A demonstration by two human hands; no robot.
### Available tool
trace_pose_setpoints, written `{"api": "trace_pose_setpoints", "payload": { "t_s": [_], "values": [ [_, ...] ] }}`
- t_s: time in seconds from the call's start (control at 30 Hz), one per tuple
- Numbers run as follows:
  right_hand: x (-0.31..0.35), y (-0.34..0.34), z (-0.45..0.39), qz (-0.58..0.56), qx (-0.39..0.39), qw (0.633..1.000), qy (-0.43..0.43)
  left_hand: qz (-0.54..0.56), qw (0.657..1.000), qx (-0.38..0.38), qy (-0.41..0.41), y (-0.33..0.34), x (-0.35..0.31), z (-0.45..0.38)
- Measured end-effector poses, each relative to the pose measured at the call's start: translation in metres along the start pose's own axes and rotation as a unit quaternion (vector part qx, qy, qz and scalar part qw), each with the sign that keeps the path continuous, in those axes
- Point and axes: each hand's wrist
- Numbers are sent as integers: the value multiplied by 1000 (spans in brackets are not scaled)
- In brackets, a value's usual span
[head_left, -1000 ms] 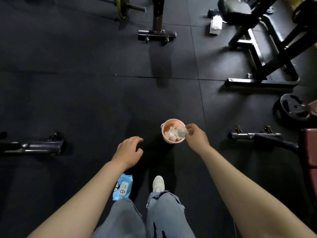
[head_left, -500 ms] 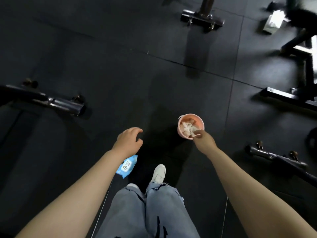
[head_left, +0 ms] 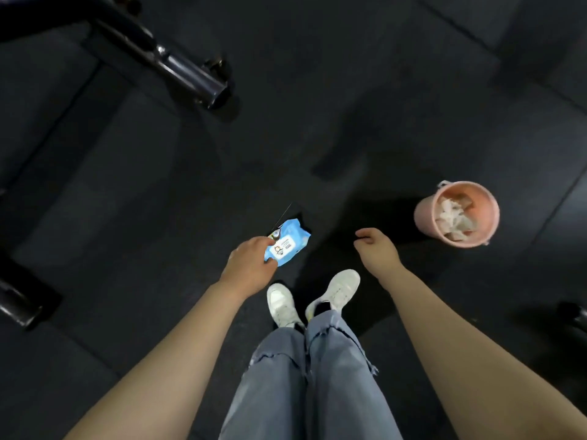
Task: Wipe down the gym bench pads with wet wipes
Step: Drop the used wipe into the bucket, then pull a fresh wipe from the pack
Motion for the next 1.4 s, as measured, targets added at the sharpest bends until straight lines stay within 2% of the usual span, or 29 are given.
{"api": "trace_pose_setpoints", "payload": {
  "t_s": [0.2,0.47,0.7,0.8,0.97,1.1,1.27,1.4],
  "values": [
    [-1,121,-84,73,58,995,-26,53,996,-15,-72,53,102,-72],
    [-25,239,-207,250,124,957,-73,145,978,-17,-151,134,200,-182],
    [-45,298,-275,260,139,953,-74,176,970,18,-169,197,241,-252],
    [-52,314,-286,238,128,961,-65,196,964,-5,-182,217,244,-268],
    [-55,330,-294,181,89,979,-18,145,968,-61,-198,240,237,-282],
    [-53,335,-293,143,65,987,27,159,958,-91,-219,242,236,-288],
    [-53,318,-274,76,66,994,40,211,955,-101,-181,227,226,-273],
    [-47,287,-246,46,59,996,43,188,965,-92,-157,204,196,-254]
  ]
}}
Point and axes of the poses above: each hand's wrist, its own z-axis away from the middle knuckle, its own y-axis out of the palm, x = y × z, and after that the axes turned 14 degrees about z, right-handed
